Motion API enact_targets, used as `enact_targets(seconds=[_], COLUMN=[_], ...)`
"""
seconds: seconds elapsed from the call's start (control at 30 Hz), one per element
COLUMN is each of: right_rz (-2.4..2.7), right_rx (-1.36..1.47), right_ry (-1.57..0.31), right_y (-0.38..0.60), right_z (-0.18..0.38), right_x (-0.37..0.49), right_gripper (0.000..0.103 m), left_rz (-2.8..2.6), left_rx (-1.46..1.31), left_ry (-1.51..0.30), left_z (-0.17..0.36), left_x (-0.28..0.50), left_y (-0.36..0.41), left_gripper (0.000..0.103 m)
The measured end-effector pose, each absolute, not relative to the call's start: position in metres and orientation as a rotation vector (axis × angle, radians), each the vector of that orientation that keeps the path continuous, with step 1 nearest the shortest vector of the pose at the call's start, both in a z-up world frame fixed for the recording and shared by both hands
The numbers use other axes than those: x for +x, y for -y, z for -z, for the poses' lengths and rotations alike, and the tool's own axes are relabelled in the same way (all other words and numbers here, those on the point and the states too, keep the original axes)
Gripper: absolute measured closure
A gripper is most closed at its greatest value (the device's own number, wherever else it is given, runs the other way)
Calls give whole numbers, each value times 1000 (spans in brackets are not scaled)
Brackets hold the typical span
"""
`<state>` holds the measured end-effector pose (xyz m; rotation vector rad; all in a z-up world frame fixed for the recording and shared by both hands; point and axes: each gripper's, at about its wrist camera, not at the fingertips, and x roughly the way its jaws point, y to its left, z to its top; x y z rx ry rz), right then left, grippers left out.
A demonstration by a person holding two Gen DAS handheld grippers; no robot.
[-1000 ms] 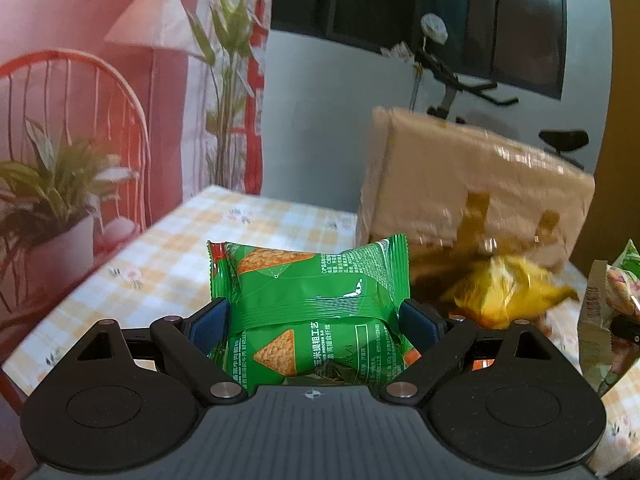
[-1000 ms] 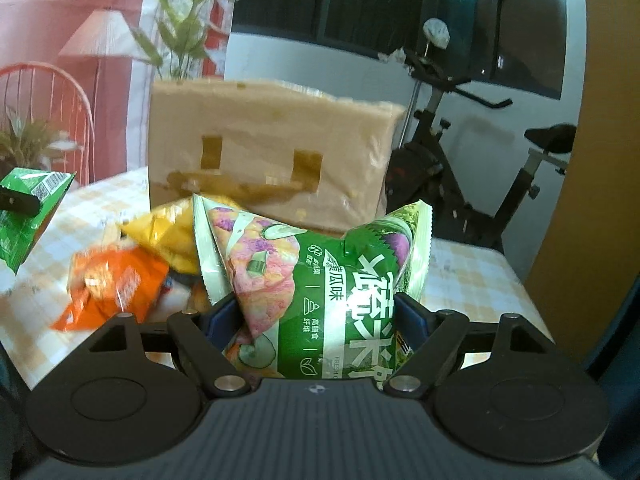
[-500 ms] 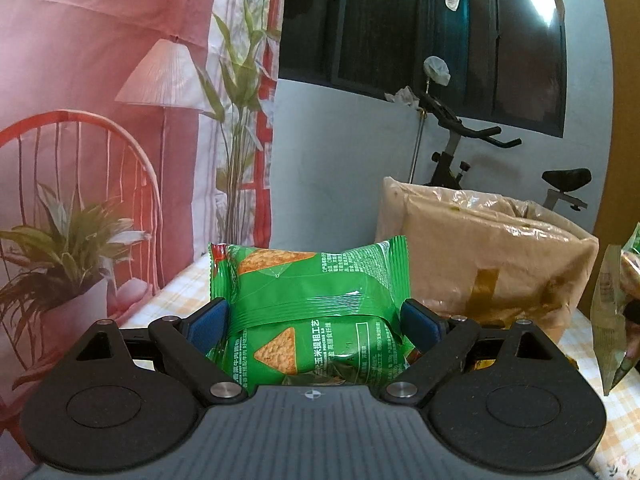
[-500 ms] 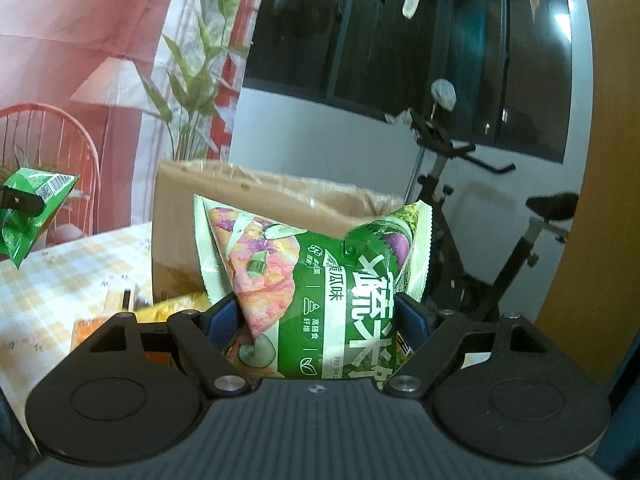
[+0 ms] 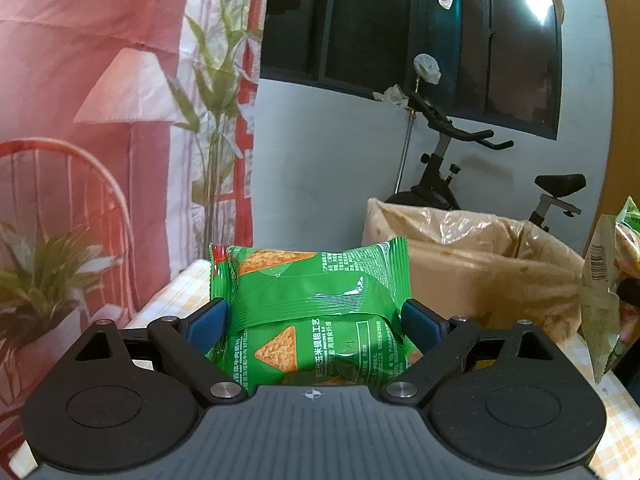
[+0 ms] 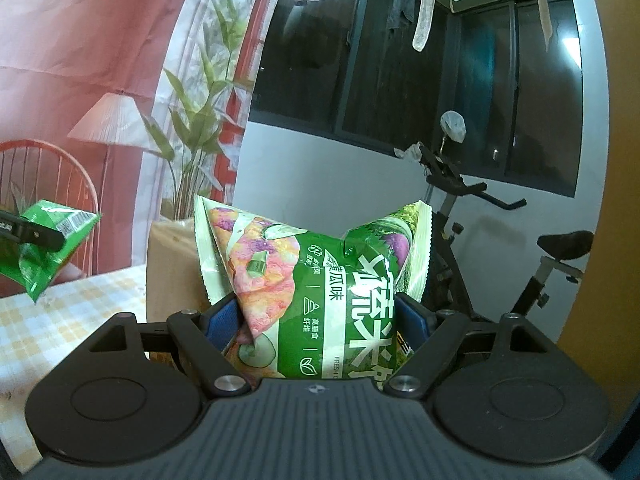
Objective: Organize snacks
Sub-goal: 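Lift both bags and carry them over the lined box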
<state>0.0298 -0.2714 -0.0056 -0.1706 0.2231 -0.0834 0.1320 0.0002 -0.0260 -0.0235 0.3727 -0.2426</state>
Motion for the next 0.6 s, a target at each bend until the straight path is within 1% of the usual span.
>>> enact_targets(seconds=[0.23, 0.6], right_rz=[87, 71], right_rx=[-175, -172], right_ry=[-211, -193], right_y=[282, 295], right_z=[-10, -25], right_x=[51, 94], right_gripper=[21, 21], left_rz=[274, 367], left_rx=[-17, 1], left_ry=[-363, -296], left_z=[13, -18], left_x=[155, 186], left_y=[9, 41], left_gripper=[9, 7])
